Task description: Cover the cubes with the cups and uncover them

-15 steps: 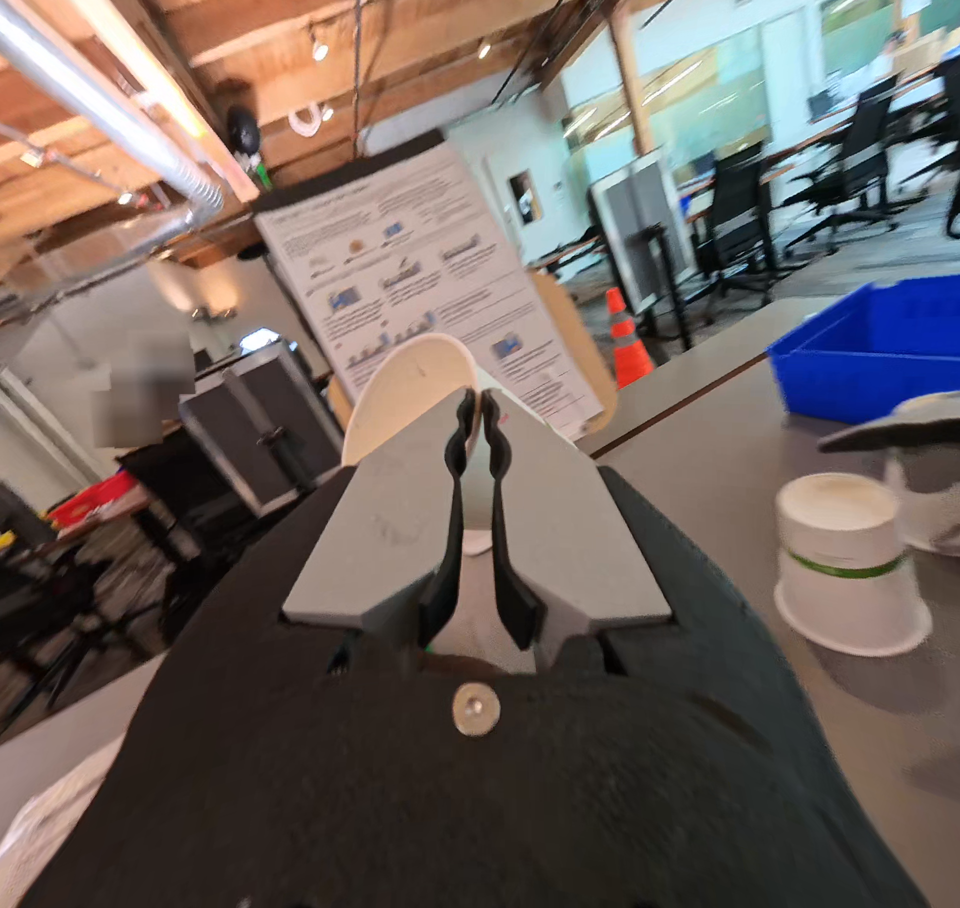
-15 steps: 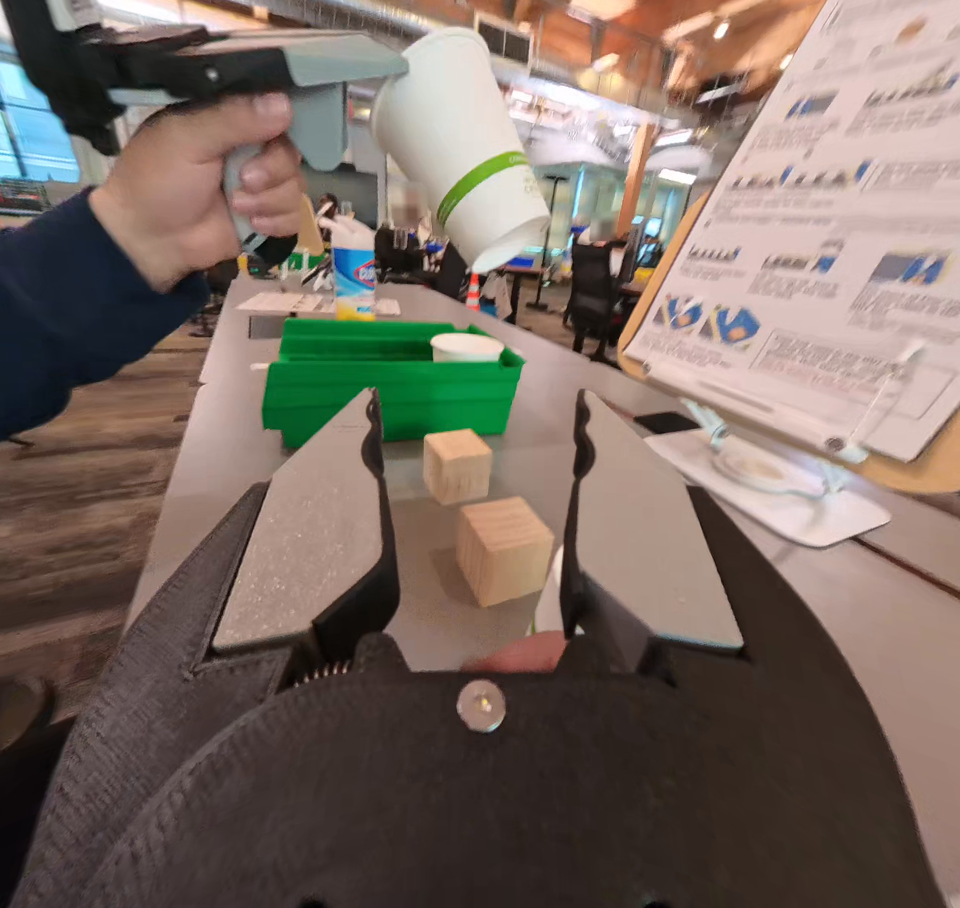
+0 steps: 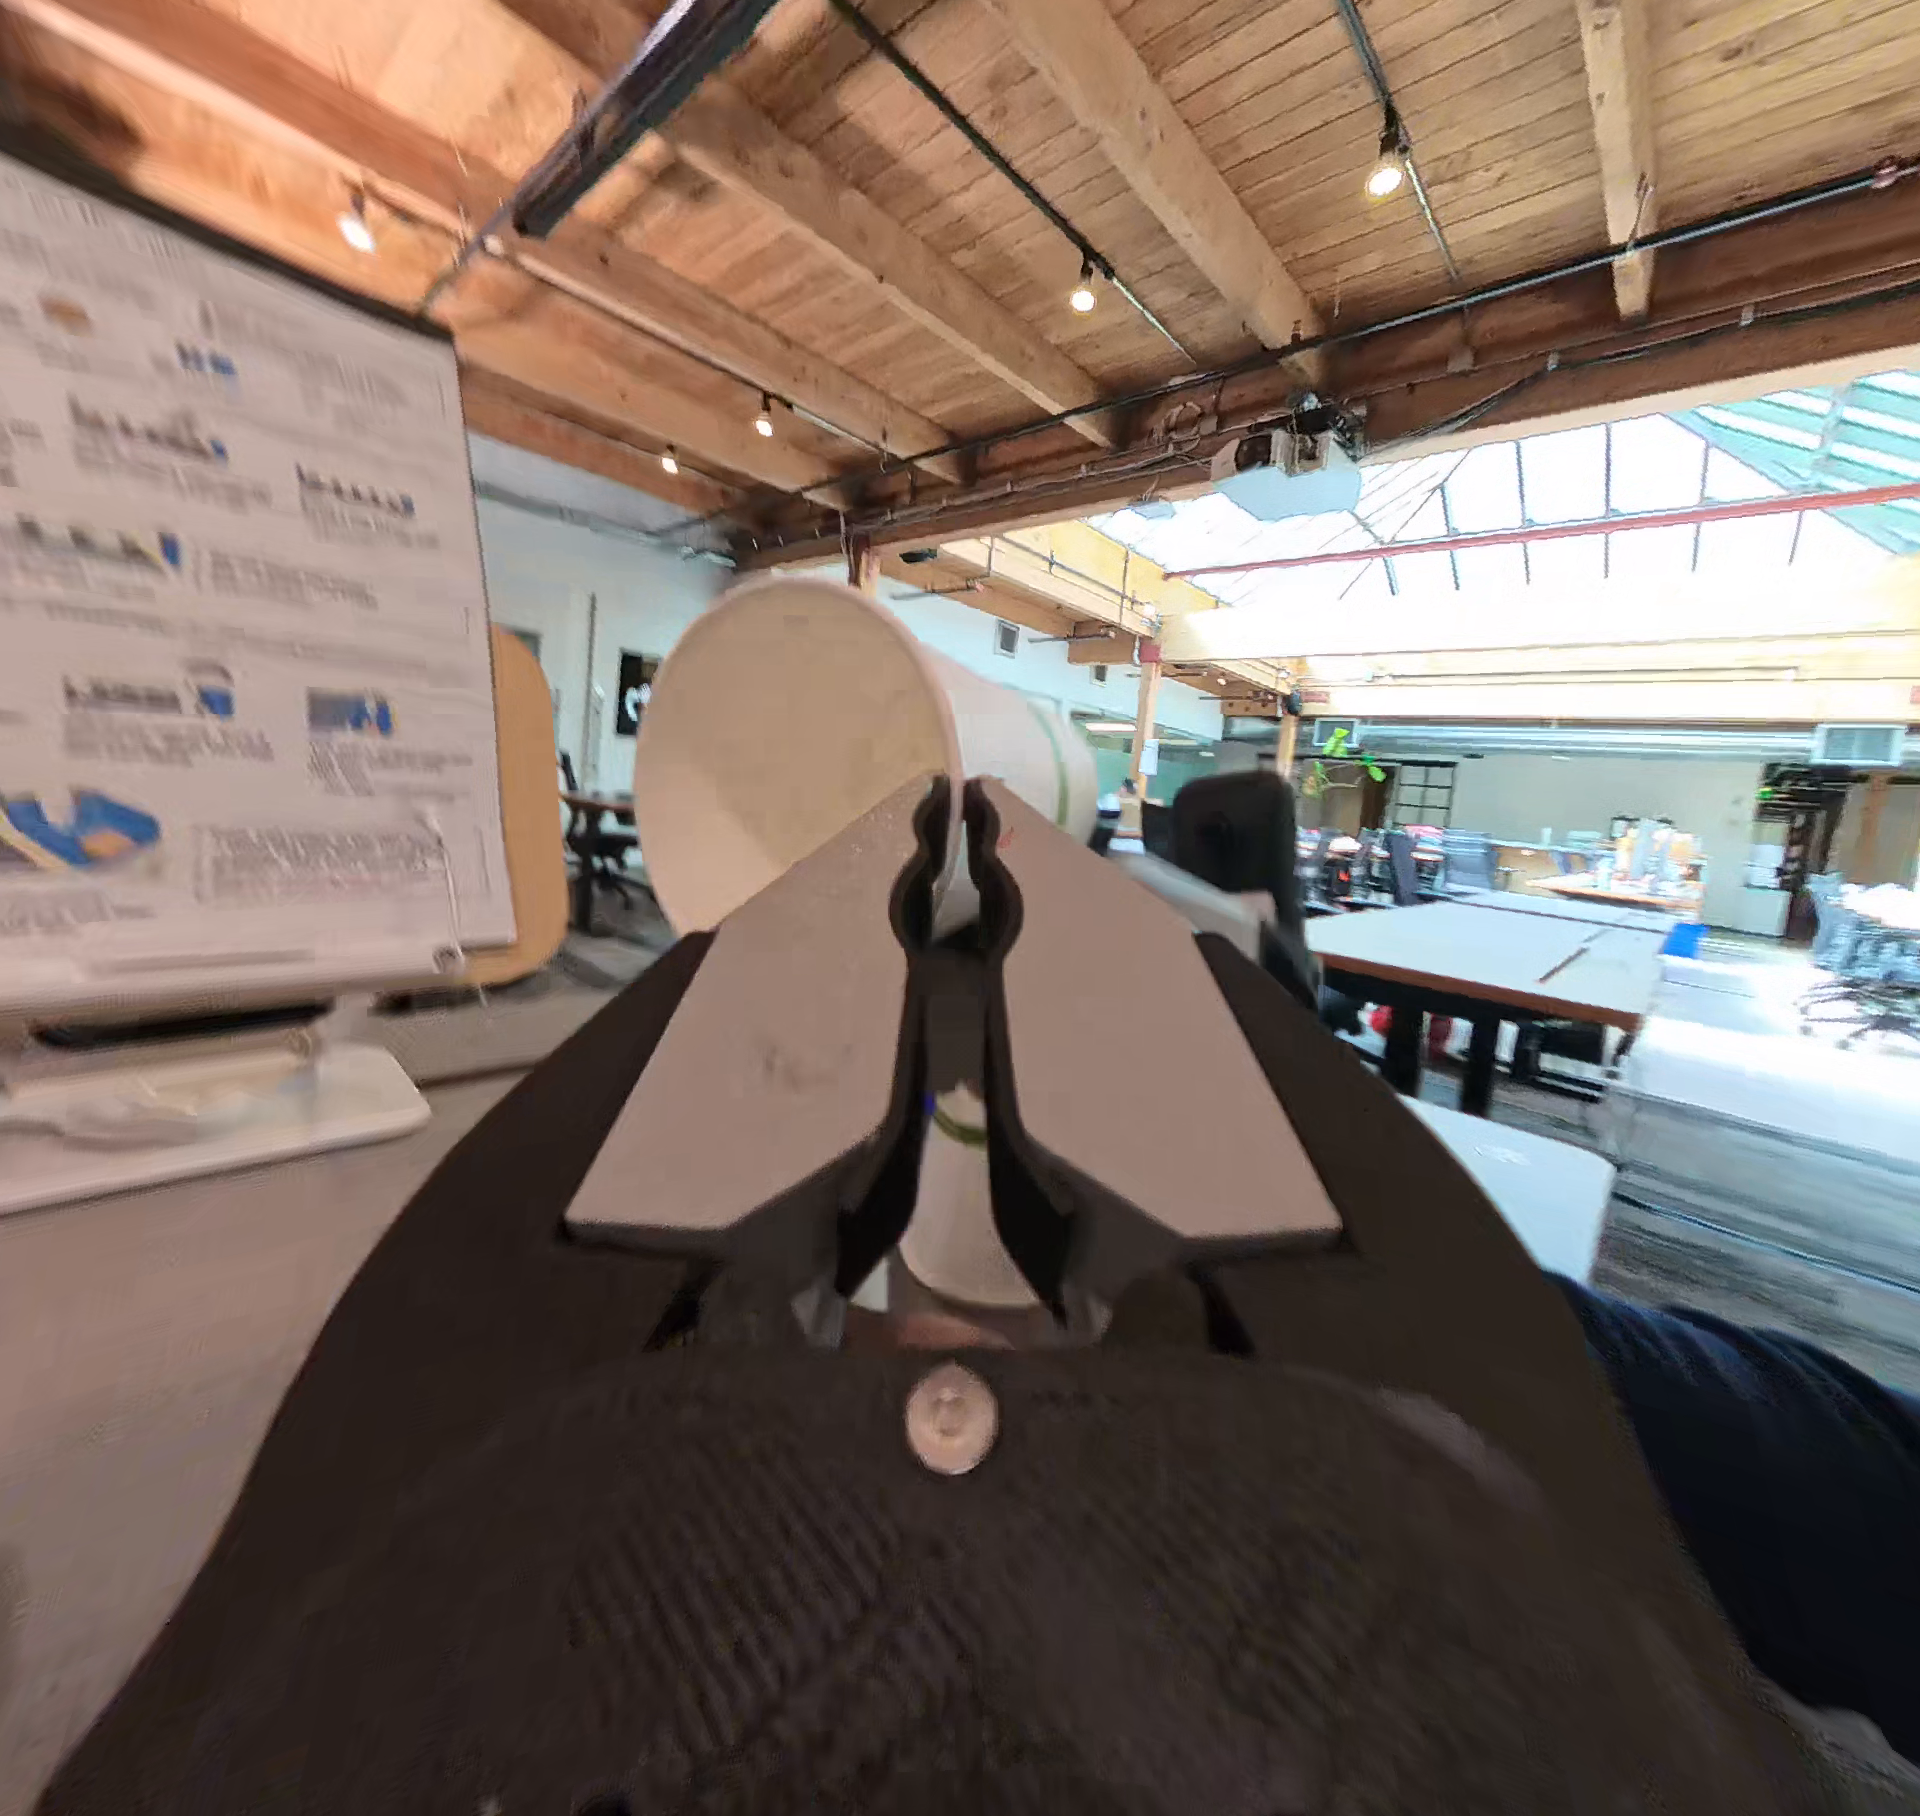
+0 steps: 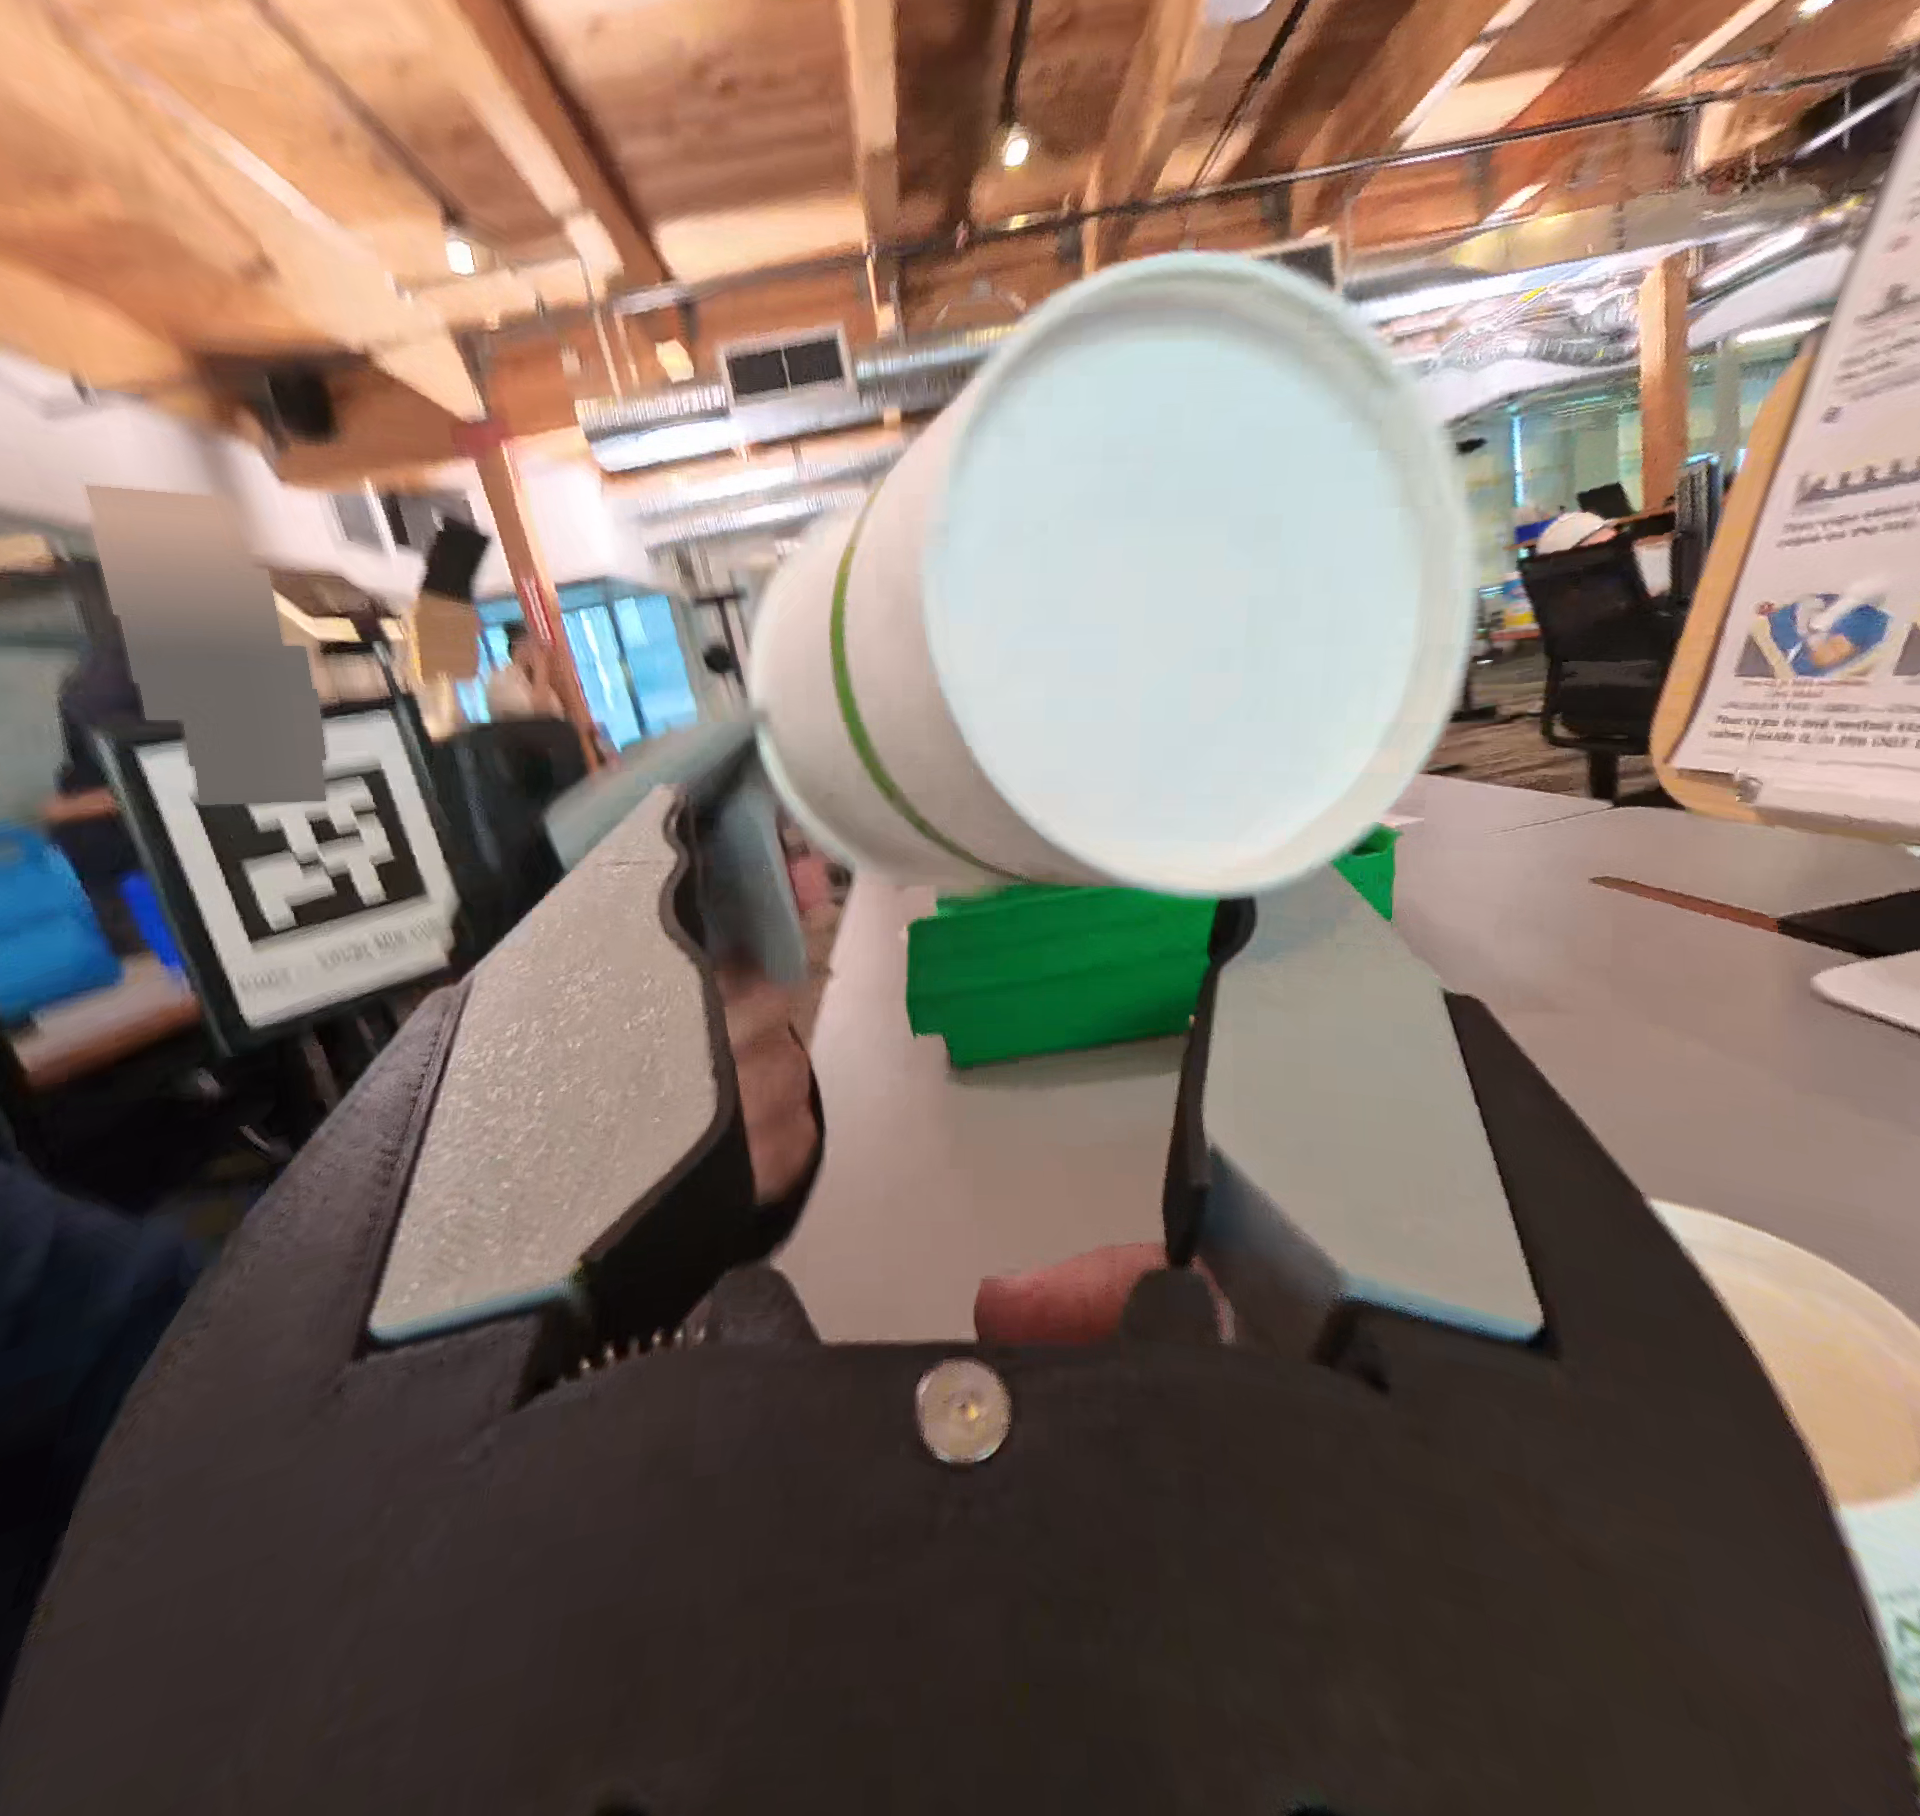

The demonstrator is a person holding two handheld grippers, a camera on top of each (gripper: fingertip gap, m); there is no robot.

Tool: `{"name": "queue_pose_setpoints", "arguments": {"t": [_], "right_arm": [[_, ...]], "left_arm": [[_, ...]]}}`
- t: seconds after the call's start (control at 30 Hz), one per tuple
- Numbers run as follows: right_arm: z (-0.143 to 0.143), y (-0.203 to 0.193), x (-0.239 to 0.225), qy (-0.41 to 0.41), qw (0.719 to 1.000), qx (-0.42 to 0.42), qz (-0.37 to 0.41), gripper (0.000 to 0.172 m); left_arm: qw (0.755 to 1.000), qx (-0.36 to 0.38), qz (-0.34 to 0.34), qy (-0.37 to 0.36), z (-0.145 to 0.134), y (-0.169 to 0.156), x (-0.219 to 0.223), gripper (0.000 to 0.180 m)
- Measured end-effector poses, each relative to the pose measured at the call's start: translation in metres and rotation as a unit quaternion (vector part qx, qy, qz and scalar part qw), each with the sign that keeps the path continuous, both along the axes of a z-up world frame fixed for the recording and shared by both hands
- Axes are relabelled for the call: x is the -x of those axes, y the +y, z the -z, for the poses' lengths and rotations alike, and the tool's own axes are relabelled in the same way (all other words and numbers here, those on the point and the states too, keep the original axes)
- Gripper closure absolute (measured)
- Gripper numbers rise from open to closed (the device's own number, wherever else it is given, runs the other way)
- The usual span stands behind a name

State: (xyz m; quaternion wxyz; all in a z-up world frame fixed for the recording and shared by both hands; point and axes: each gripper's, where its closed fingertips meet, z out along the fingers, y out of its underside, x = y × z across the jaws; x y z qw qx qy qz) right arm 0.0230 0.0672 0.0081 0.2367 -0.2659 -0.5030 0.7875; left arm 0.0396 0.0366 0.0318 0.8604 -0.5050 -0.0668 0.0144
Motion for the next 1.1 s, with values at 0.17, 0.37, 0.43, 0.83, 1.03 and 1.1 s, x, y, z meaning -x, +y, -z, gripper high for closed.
{"name": "queue_pose_setpoints", "arguments": {"t": [0.17, 0.37, 0.43, 0.83, 1.03, 1.1], "right_arm": [[-0.002, 0.026, 0.009, -0.058, 0.994, 0.082, -0.030, 0.077], [0.020, 0.015, 0.020, -0.045, 0.996, -0.047, 0.054, 0.088], [0.019, 0.014, 0.019, -0.029, 0.994, -0.073, 0.080, 0.088], [0.052, 0.000, 0.093, -0.061, 0.936, -0.194, 0.289, 0.088], [0.071, 0.011, 0.133, -0.112, 0.900, -0.205, 0.369, 0.088], [0.080, 0.017, 0.142, -0.126, 0.887, -0.213, 0.391, 0.088]], "left_arm": [[0.986, 0.142, 0.081, -0.031, 0.077, 0.036, -0.011, 0.179], [0.964, 0.261, 0.021, 0.047, 0.129, 0.051, -0.006, 0.178], [0.964, 0.264, 0.021, 0.037, 0.130, 0.047, -0.002, 0.179], [0.935, 0.339, -0.101, -0.038, 0.153, -0.002, 0.064, 0.172], [0.930, 0.352, -0.097, -0.030, 0.157, -0.003, 0.063, 0.171], [0.931, 0.354, -0.085, -0.024, 0.157, -0.001, 0.059, 0.176]]}}
